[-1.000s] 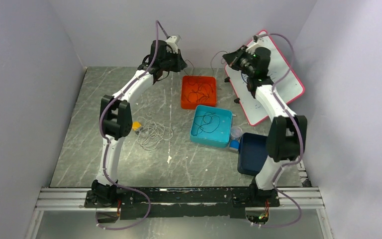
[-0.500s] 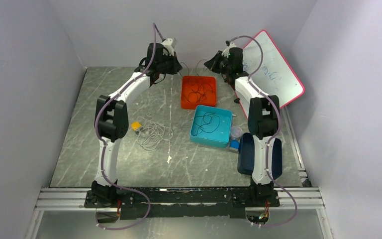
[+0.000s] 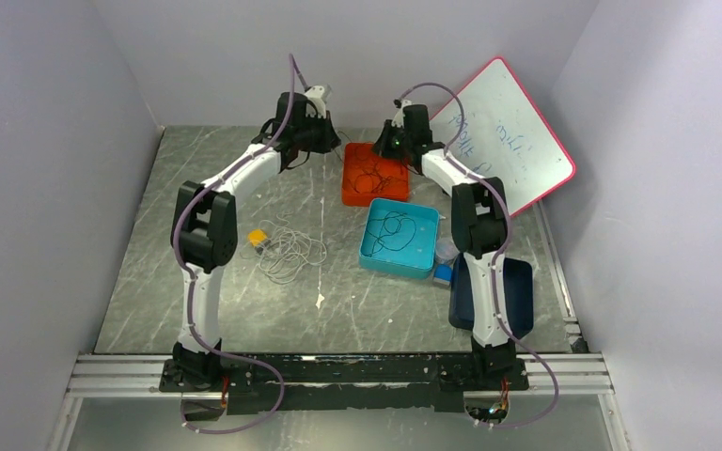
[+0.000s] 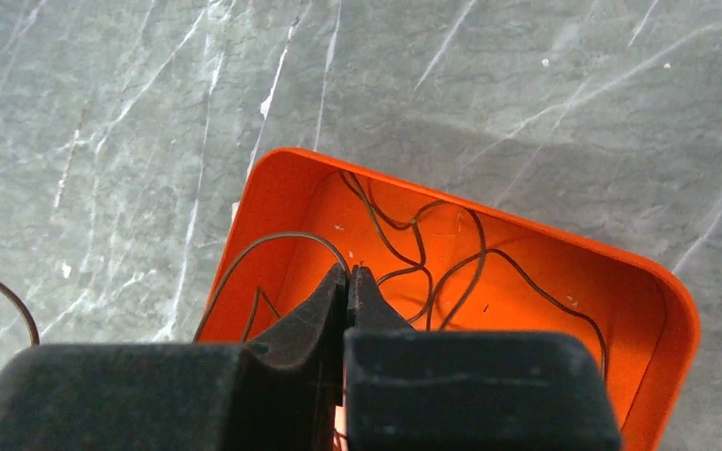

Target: Untangle the cables

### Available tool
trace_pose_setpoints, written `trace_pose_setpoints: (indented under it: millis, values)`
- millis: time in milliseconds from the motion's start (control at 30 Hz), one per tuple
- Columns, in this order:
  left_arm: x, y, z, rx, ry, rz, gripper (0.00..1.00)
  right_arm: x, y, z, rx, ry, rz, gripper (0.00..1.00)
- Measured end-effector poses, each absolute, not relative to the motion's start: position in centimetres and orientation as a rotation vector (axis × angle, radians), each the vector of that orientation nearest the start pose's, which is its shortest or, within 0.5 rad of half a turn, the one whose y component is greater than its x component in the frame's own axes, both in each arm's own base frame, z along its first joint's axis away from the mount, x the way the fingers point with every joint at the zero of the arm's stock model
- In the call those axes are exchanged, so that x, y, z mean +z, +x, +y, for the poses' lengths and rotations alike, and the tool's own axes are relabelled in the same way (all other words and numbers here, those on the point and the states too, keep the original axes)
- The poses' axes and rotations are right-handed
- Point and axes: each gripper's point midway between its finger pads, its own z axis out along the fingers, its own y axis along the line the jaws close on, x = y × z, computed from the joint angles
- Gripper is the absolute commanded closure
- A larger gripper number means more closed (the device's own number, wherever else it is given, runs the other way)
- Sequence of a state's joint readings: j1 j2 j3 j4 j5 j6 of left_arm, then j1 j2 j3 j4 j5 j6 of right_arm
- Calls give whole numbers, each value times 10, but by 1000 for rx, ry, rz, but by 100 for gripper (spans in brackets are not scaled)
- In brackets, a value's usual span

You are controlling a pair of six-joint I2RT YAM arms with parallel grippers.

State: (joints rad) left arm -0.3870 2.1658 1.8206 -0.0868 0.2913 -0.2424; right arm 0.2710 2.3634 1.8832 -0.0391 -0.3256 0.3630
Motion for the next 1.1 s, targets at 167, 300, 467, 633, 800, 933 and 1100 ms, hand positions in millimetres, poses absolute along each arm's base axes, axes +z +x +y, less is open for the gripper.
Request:
trace_pose_setpoints:
  millis: [167,300,467,633,800,933,1100]
  values:
    - [166,544,-286,-685,340,2032,93,88,595,246,613,-163,2148,87]
    - [160,536,-281,-670,336,2052,93,80,591,246,544,-185,2176,75]
    - [157,535,-279,-661,332,2059,93,77,589,240,493,-186,2185,61]
    - [157,535,-278,-658,329,2060,93,96,588,232,461,-183,2163,51]
    - [167,539,-277,-651,322,2050,93,138,581,223,451,-172,2105,39]
    - [186,547,-279,-654,322,2012,93,162,572,210,446,-158,2076,38]
    - [201,557,-285,-659,325,1975,93,154,547,194,434,-134,2111,38]
